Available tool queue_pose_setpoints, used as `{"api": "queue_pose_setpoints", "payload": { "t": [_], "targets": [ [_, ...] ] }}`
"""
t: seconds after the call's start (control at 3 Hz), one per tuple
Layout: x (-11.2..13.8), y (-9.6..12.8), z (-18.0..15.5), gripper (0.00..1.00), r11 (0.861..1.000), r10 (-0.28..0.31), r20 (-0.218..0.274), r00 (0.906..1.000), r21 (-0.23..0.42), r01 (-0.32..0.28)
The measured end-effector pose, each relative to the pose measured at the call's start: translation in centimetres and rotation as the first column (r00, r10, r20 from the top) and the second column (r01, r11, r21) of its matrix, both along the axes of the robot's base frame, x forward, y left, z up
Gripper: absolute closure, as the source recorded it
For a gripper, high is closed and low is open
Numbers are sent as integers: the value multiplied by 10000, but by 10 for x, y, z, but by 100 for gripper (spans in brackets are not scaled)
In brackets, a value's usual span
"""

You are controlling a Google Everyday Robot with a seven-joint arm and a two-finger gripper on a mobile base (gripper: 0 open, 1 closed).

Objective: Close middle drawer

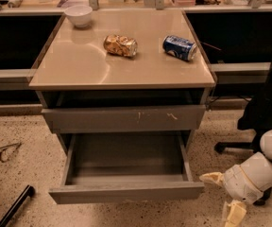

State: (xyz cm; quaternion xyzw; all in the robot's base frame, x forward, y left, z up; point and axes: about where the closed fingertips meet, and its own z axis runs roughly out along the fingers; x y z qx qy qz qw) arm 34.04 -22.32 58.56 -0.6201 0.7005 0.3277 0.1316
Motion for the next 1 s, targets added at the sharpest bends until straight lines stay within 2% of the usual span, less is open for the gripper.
{"api": "queue_pose_setpoints", "payload": {
  "t": [0.33,0.67,1.0],
  "targets": [
    [8,-1,-41,0,9947,-91,309,9995,1030,59],
    [7,11,-98,0,9793,221,-39,9997,2012,-208],
    [7,11,-98,0,9793,221,-40,9997,2012,-209]
  ]
}}
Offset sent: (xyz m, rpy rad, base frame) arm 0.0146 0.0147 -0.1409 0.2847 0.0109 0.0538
